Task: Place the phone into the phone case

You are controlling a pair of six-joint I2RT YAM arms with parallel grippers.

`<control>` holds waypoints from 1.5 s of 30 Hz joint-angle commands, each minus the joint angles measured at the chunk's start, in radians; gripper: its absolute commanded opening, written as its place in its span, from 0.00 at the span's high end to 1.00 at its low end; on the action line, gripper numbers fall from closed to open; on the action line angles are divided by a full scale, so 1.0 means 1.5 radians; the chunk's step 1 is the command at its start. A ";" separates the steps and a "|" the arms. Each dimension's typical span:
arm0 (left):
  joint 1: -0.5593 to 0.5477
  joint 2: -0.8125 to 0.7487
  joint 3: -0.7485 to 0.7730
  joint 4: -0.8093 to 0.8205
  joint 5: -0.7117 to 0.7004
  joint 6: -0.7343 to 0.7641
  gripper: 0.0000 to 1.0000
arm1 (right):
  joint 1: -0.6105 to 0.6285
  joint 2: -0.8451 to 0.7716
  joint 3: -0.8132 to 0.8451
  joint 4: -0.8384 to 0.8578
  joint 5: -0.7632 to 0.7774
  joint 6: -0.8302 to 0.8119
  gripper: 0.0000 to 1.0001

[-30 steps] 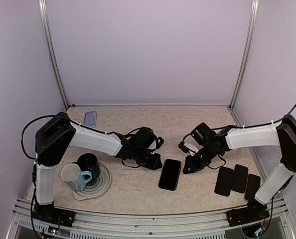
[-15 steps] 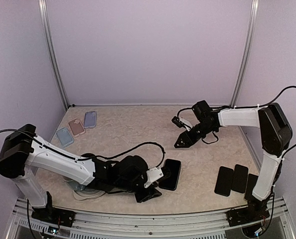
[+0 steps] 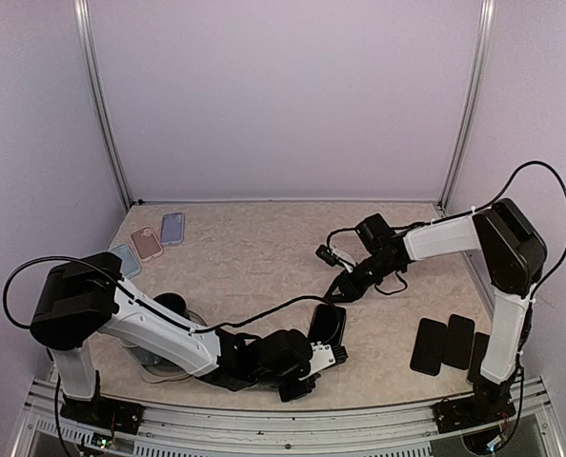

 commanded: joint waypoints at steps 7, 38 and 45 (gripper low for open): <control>0.012 0.069 0.051 -0.018 0.008 -0.005 0.88 | 0.058 0.003 -0.107 0.126 0.043 0.071 0.88; 0.061 -0.081 0.117 -0.020 0.199 -0.060 0.73 | 0.031 -0.102 0.001 0.028 0.212 0.179 0.60; 0.232 -0.113 0.089 -0.057 0.212 -0.238 0.78 | 0.013 -0.191 -0.096 0.010 0.301 0.333 0.63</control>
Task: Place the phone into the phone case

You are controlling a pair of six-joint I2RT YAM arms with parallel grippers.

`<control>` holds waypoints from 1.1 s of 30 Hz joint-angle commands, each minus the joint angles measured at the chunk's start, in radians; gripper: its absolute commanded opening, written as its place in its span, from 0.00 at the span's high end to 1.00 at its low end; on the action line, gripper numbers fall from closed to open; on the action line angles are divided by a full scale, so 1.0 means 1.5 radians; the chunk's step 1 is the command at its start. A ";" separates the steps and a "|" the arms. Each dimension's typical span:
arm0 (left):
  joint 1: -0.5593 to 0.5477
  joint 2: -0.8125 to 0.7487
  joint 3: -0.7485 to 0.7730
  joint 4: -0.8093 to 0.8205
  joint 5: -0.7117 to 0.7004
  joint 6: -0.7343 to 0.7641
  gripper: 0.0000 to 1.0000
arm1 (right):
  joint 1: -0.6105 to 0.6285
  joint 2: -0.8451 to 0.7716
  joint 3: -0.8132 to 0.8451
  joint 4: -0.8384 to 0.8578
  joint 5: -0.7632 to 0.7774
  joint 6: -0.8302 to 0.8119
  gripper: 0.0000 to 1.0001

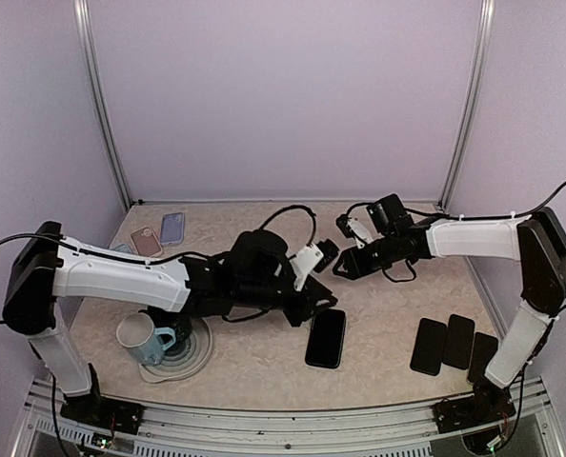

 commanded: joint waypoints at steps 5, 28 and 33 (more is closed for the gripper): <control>0.121 0.056 -0.061 -0.037 0.008 -0.139 0.81 | -0.008 -0.094 -0.141 -0.032 -0.011 0.154 0.60; 0.023 0.179 -0.004 -0.048 -0.035 -0.209 0.84 | 0.000 -0.080 -0.217 0.008 -0.067 0.110 0.52; 0.048 0.140 0.037 -0.098 -0.073 -0.237 0.66 | 0.000 -0.093 -0.192 -0.027 -0.047 0.094 0.52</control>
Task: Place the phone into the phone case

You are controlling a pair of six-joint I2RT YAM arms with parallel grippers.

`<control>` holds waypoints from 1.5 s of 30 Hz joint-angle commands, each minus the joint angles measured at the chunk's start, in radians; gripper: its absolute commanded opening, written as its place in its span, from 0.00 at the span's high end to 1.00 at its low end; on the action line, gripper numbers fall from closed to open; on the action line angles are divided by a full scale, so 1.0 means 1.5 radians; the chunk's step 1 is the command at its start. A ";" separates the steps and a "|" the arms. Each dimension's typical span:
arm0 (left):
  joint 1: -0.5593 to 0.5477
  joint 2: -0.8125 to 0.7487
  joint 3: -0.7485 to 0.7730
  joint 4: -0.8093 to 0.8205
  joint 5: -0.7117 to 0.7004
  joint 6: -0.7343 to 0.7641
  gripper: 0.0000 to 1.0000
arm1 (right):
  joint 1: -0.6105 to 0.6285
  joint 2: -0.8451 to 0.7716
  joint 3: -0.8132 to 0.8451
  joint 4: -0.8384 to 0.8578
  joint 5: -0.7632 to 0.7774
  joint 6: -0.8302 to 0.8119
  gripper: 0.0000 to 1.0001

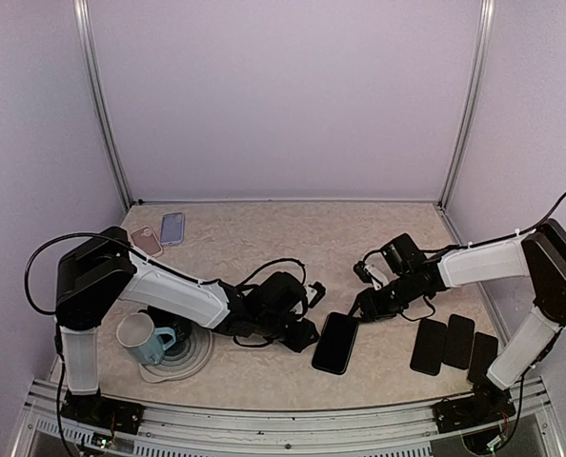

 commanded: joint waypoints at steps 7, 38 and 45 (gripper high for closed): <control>0.091 -0.006 0.069 -0.010 0.048 -0.142 0.49 | 0.004 -0.017 0.048 -0.060 0.025 0.016 0.69; 0.059 0.132 0.128 -0.214 0.152 -0.074 0.70 | 0.106 0.101 0.011 -0.067 0.108 0.084 0.94; 0.057 0.192 0.140 -0.315 0.153 -0.009 0.74 | 0.127 0.125 0.042 -0.144 0.217 0.071 0.94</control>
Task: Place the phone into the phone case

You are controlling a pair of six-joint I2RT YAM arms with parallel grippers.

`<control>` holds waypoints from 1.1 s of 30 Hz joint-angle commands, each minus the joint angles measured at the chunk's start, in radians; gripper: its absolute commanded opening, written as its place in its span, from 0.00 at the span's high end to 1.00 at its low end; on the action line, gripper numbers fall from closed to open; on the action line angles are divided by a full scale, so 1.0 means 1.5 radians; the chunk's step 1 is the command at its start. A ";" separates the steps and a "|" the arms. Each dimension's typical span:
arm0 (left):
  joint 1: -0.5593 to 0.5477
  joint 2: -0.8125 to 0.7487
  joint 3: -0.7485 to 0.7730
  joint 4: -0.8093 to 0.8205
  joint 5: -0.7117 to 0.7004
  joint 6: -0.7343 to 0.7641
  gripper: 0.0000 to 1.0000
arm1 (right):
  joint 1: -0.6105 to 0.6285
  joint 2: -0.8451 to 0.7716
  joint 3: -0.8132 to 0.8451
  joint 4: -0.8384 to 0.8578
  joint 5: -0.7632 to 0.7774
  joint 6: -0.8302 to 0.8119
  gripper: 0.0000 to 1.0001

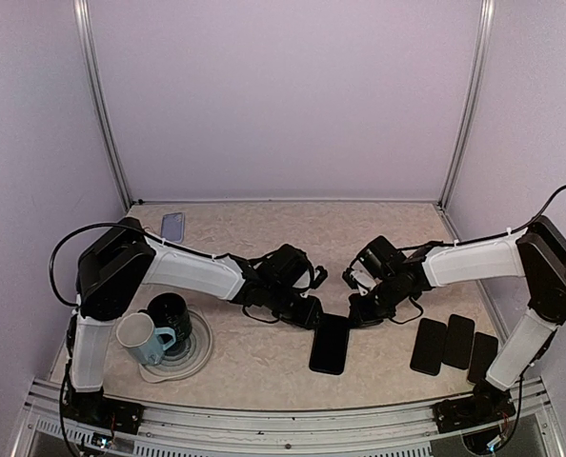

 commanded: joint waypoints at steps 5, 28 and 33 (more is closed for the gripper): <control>-0.023 0.139 -0.021 -0.248 -0.005 0.102 0.84 | 0.032 0.022 -0.024 -0.035 0.083 -0.013 0.89; -0.048 -0.006 -0.006 -0.156 -0.105 0.046 0.77 | 0.025 -0.036 -0.003 0.007 0.066 -0.022 0.71; -0.026 -0.083 0.008 -0.082 -0.078 0.015 0.65 | 0.025 -0.037 -0.001 0.010 0.038 -0.020 0.74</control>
